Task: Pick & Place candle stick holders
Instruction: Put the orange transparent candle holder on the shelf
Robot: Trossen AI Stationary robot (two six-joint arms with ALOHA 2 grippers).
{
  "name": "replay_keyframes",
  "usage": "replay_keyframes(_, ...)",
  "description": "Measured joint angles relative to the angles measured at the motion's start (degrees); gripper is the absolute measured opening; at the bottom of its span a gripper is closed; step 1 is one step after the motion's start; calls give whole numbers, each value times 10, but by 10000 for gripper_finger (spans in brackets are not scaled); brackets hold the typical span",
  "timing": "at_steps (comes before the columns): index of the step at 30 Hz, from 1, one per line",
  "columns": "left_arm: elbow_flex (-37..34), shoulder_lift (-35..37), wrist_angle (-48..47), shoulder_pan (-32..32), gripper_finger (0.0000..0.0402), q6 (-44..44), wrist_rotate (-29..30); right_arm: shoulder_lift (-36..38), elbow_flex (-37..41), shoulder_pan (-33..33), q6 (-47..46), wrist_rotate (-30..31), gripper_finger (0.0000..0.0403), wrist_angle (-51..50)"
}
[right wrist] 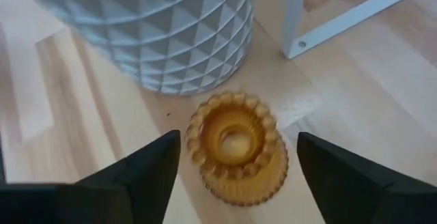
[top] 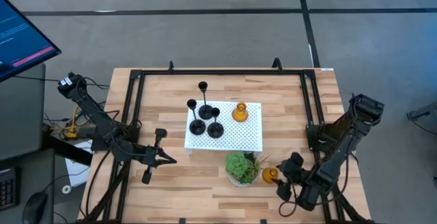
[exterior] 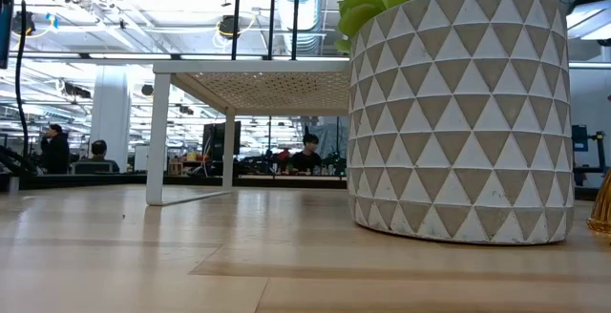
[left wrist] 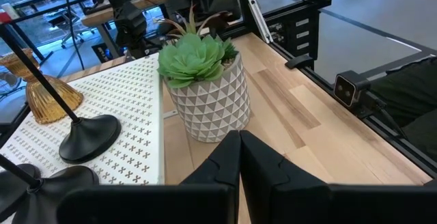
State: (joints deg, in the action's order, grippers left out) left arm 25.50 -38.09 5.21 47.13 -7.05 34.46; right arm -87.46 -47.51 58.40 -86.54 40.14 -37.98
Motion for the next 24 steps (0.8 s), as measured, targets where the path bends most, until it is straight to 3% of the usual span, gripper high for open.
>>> replay_keyframes(13,0,-11,0,0,8,0,0,0,0,-53,61,-25,290,-2)
replay_keyframes(24,0,-11,0,0,8,0,0,0,0,-56,61,-29,224,-1)
